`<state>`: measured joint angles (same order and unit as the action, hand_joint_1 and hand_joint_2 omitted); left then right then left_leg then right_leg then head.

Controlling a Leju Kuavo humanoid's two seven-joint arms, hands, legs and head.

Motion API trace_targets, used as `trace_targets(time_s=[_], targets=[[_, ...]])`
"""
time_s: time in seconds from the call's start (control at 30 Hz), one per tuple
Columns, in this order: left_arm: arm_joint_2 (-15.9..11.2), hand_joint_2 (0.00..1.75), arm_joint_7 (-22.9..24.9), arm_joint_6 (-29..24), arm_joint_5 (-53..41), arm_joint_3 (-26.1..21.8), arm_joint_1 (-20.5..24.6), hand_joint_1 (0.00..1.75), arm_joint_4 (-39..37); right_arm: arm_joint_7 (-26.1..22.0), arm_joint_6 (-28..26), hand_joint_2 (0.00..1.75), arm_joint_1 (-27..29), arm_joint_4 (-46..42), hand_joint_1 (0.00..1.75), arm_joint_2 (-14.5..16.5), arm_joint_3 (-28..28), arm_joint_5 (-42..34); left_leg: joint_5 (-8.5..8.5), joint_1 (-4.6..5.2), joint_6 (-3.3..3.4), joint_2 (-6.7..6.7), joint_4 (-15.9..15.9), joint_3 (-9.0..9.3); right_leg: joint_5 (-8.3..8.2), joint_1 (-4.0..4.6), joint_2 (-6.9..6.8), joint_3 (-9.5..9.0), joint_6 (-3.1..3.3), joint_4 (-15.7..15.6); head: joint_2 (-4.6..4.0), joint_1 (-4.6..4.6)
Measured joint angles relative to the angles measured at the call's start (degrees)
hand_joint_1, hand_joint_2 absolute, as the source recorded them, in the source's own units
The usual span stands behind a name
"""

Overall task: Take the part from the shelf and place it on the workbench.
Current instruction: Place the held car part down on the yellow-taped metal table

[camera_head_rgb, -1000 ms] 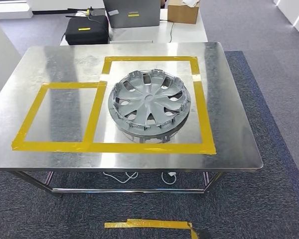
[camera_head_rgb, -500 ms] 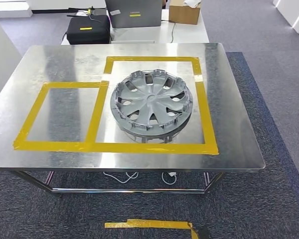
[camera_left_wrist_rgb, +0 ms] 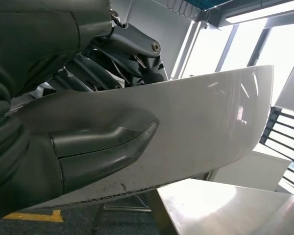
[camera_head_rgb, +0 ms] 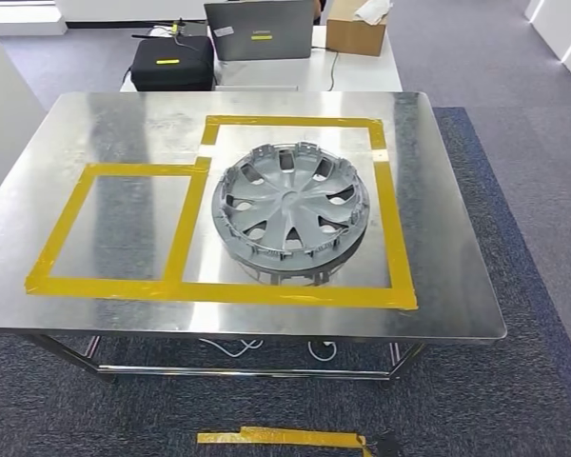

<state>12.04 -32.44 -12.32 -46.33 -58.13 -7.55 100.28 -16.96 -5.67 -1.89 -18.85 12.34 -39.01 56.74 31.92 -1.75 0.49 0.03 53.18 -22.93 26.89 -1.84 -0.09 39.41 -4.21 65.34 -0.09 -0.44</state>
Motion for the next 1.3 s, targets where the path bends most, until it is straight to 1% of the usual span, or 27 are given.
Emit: trace_targets(time_s=[0.03,0.07,0.1,0.13,0.17,0.2,0.23,0.27,0.3,0.37,0.4,0.43,0.47,0.5,0.53,0.57,0.6,0.67,0.7,0.77,0.83,0.93,1.03,1.1,1.13,1.23,1.3], targets=[[0.0,1.75,0.0,0.0,0.0,0.0,0.0,1.75,0.0,0.0,0.0,1.75,0.0,0.1,0.00,0.0,0.0,0.0,0.81,-0.15,-0.64,-0.03,0.4,0.40,-1.08,-0.12,-0.01,-1.71,-0.44,-2.9,0.00,0.20],[0.0,1.75,0.0,0.0,0.0,0.1,-0.1,1.75,0.1,0.0,0.0,1.75,-0.1,0.2,0.00,0.1,0.0,0.0,1.56,-0.20,-1.20,-0.05,0.9,0.58,-1.22,-0.18,0.02,-2.95,-0.31,-4.8,0.01,0.43],[-0.1,1.75,0.0,0.0,0.0,0.2,0.0,1.75,0.1,0.0,0.0,1.75,-0.2,0.3,0.00,0.1,0.0,0.0,2.16,-0.14,-1.65,-0.08,1.3,0.65,-0.55,-0.13,0.07,-3.57,0.14,-5.5,0.01,0.46],[-0.1,1.75,0.0,-0.1,0.0,0.2,0.0,1.75,0.1,0.0,0.0,1.75,-0.3,0.4,0.00,0.1,0.1,-0.1,2.55,-0.02,-1.92,-0.10,1.5,0.66,0.28,0.00,0.15,-3.70,0.99,-5.3,0.01,0.43],[-0.2,1.75,0.0,-0.1,0.0,0.3,0.1,1.75,0.1,0.0,-0.1,1.75,-0.3,0.4,0.00,0.1,0.1,-0.1,2.82,-0.07,-2.05,-0.11,1.6,0.79,0.84,0.00,0.21,-3.67,1.97,-5.2,0.01,0.23],[-0.2,1.75,0.0,-0.1,0.0,0.3,0.1,1.75,0.1,0.0,-0.1,1.75,-0.2,0.4,0.00,0.1,0.1,-0.1,3.13,-0.15,-2.16,-0.09,1.7,1.00,1.27,0.03,0.25,-3.81,2.57,-5.1,0.01,-0.04],[-0.2,1.75,0.0,-0.1,0.0,0.4,0.2,1.75,0.1,0.0,-0.1,1.75,-0.2,0.4,0.00,0.1,0.1,-0.1,3.63,-0.23,-2.25,-0.07,2.6,0.76,1.69,0.04,0.27,-4.14,3.08,-5.0,0.01,-0.16],[-0.2,1.75,0.0,-0.1,-0.1,0.5,0.2,1.75,0.1,0.0,-0.1,1.75,-0.2,0.4,0.00,0.1,0.1,-0.1,4.47,-0.26,-2.34,-0.06,4.7,-0.30,2.09,0.05,0.27,-4.57,3.45,-5.0,0.01,-0.24],[-0.2,1.75,0.0,-0.1,-0.1,0.6,0.3,1.75,0.1,0.0,-0.1,1.75,-0.3,0.4,0.00,0.1,0.1,-0.1,5.64,-0.25,-2.40,-0.05,8.3,-2.24,2.47,0.10,0.26,-5.00,3.74,-5.1,0.02,-0.35],[-0.2,1.75,0.0,-0.1,-0.1,0.7,0.2,1.75,0.1,0.0,-0.1,1.75,-0.4,0.4,0.00,0.1,0.1,-0.1,7.90,-0.14,-2.35,-0.05,17.3,-8.25,3.30,0.32,0.30,-5.85,4.06,-5.1,0.01,-0.44],[-0.2,1.75,0.0,-0.1,-0.1,0.7,0.1,1.75,0.1,0.0,-0.1,1.75,-0.3,0.4,0.00,0.1,0.1,-0.1,7.92,-0.08,-2.19,-0.05,20.4,-10.93,3.77,0.45,0.37,-6.39,4.12,-5.1,0.01,-0.44],[-0.2,1.75,0.0,-0.2,-0.1,0.7,0.0,1.75,0.1,0.0,-0.1,1.75,-0.2,0.4,0.00,0.1,0.1,-0.1,6.56,0.04,-1.88,-0.06,21.5,-12.77,4.32,0.57,0.46,-7.10,4.13,-5.1,0.00,-0.44],[-0.2,1.75,0.0,-0.2,-0.1,0.8,-0.1,1.75,0.1,0.0,-0.1,1.75,-0.1,0.4,0.00,0.1,0.1,-0.1,3.90,0.24,-1.43,-0.06,20.3,-13.54,4.90,0.65,0.56,-7.93,4.09,-5.1,0.00,-0.44],[-0.2,1.75,0.0,-0.3,-0.1,0.8,-0.2,1.75,0.1,0.0,-0.1,1.75,-0.1,0.4,0.00,0.1,0.1,-0.1,0.45,0.56,-0.83,-0.07,17.3,-13.50,5.47,0.70,0.65,-8.82,4.03,-5.2,0.00,-0.44],[-0.2,1.75,0.1,-0.3,-0.1,0.8,-0.2,1.75,0.1,0.0,-0.1,1.75,0.0,0.5,0.00,0.1,0.1,-0.1,-2.39,0.92,-0.18,-0.10,14.5,-13.14,5.95,0.65,0.72,-9.29,3.95,-5.3,0.00,-0.39],[-0.2,1.75,0.1,-0.4,-0.1,0.8,-0.4,1.75,0.1,0.1,-0.1,1.75,0.0,0.6,0.00,0.2,0.1,-0.1,-4.43,1.32,0.36,-0.13,12.1,-12.80,6.27,0.66,0.81,-9.74,3.77,-5.4,0.00,-0.30],[-0.2,1.75,0.1,-0.5,-0.1,0.8,-0.4,1.75,0.2,0.1,-0.1,1.75,-0.1,0.8,0.00,0.2,0.1,-0.1,-5.34,1.69,0.75,-0.15,10.7,-12.63,6.39,0.56,0.85,-9.90,3.51,-5.6,0.00,-0.24],[-0.2,1.75,0.2,-0.9,0.0,0.9,-0.6,1.75,0.4,0.2,-0.2,1.75,-0.1,1.0,0.00,0.2,0.1,-0.2,-5.45,2.21,1.04,-0.15,9.6,-12.56,6.19,0.40,0.85,-10.21,2.76,-6.6,0.01,-0.22],[-0.2,1.75,0.2,-1.0,0.0,1.0,-0.6,1.75,0.5,0.3,-0.2,1.75,-0.1,1.0,0.00,0.2,0.1,-0.2,-5.26,2.18,0.95,-0.14,8.4,-12.11,6.03,0.37,0.76,-10.37,2.48,-7.2,0.01,-0.28],[-0.1,1.75,0.2,-1.3,-0.1,1.1,-0.7,1.75,0.6,0.3,-0.2,1.75,-0.2,1.0,0.00,0.2,0.2,-0.1,-4.89,1.87,0.16,-0.26,5.8,-10.89,5.21,0.60,0.68,-10.65,2.50,-8.2,0.02,-0.10],[0.1,1.75,0.2,-1.5,-0.1,1.3,-0.7,1.75,0.6,0.3,-0.3,1.75,-0.4,1.0,0.00,0.1,0.3,-0.2,-4.58,1.58,-0.51,-0.37,4.5,-10.28,4.53,0.78,0.71,-10.80,2.77,-8.7,0.01,0.07],[0.4,1.75,0.2,-1.7,-0.2,1.5,-0.9,1.75,0.6,0.3,-0.4,1.75,-0.4,1.0,0.00,-0.1,0.4,-0.2,-4.38,1.52,-0.40,-0.40,4.5,-10.29,4.31,0.78,0.72,-11.12,2.73,-9.0,0.01,0.13],[0.5,1.75,0.3,-1.9,-0.4,1.6,-0.9,1.75,0.6,0.3,-0.4,1.75,-0.4,1.0,0.00,-0.2,0.5,-0.2,-4.14,1.62,-0.06,-0.40,4.6,-10.18,4.10,0.73,0.70,-11.37,2.77,-9.3,0.01,0.11],[0.5,1.75,0.6,-2.0,-1.0,1.9,-1.1,1.75,0.6,0.3,-0.4,1.75,-0.5,1.0,0.00,-0.2,0.5,-0.3,-4.03,1.76,0.16,-0.39,4.7,-10.12,4.37,0.67,0.68,-11.71,2.93,-9.8,0.01,0.11],[0.4,1.75,0.9,-2.0,-1.4,2.1,-1.3,1.75,0.6,0.3,-0.4,1.75,-0.5,1.0,0.00,-0.2,0.5,-0.3,-3.98,1.84,0.26,-0.37,4.8,-10.08,4.61,0.62,0.65,-11.94,2.88,-10.1,0.01,0.11],[-0.5,1.75,2.2,-1.9,-3.3,3.4,-1.8,1.75,0.7,0.3,-0.3,1.75,-0.6,1.0,0.00,-0.2,0.7,-0.5,-3.87,1.94,0.48,-0.33,4.8,-9.70,5.01,0.50,0.58,-12.37,2.08,-10.9,0.01,0.09],[-1.9,1.75,3.5,-1.6,-4.3,4.3,-2.0,1.75,0.7,0.3,-0.2,1.75,-0.6,1.0,0.00,-0.2,0.8,-0.5,-3.80,1.92,0.57,-0.32,4.8,-9.32,5.07,0.50,0.55,-12.52,1.76,-11.0,0.02,0.09]])
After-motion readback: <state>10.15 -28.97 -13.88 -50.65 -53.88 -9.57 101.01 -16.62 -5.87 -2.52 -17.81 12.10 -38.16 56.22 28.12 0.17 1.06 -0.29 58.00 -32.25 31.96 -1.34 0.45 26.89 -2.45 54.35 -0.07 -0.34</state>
